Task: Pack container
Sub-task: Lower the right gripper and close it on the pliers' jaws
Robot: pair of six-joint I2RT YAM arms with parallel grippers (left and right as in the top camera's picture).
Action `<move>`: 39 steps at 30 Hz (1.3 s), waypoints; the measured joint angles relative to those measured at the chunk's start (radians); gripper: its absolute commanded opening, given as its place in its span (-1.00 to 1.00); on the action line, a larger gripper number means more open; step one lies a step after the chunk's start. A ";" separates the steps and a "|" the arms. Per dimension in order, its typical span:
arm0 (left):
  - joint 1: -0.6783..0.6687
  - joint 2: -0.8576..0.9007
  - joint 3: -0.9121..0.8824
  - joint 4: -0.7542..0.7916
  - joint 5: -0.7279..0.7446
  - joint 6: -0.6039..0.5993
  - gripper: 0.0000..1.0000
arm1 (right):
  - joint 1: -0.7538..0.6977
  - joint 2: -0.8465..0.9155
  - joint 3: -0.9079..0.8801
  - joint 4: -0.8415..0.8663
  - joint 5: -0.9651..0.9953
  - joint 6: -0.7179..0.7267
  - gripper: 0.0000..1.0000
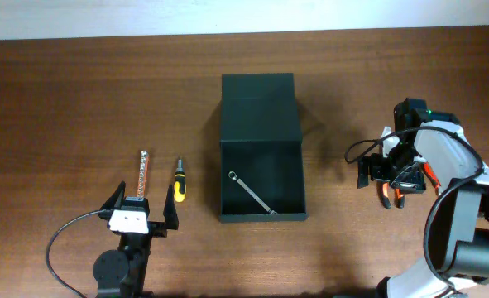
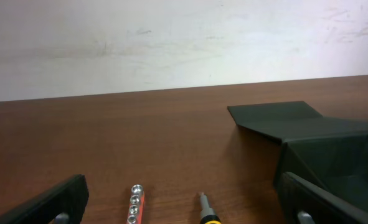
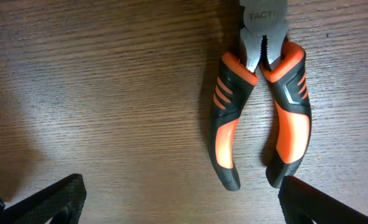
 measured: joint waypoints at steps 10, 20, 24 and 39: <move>0.000 0.000 0.000 0.000 0.000 0.000 0.99 | 0.000 0.071 0.000 0.054 -0.003 0.001 0.98; 0.000 0.000 0.000 0.000 0.000 0.000 0.98 | 0.000 0.071 0.000 0.084 -0.003 0.000 0.98; 0.000 0.000 0.000 0.000 0.000 0.000 0.98 | 0.000 0.071 0.000 0.087 -0.003 0.000 0.98; 0.000 0.000 0.000 0.000 0.000 0.000 0.99 | 0.000 0.080 -0.001 0.101 -0.019 -0.001 0.98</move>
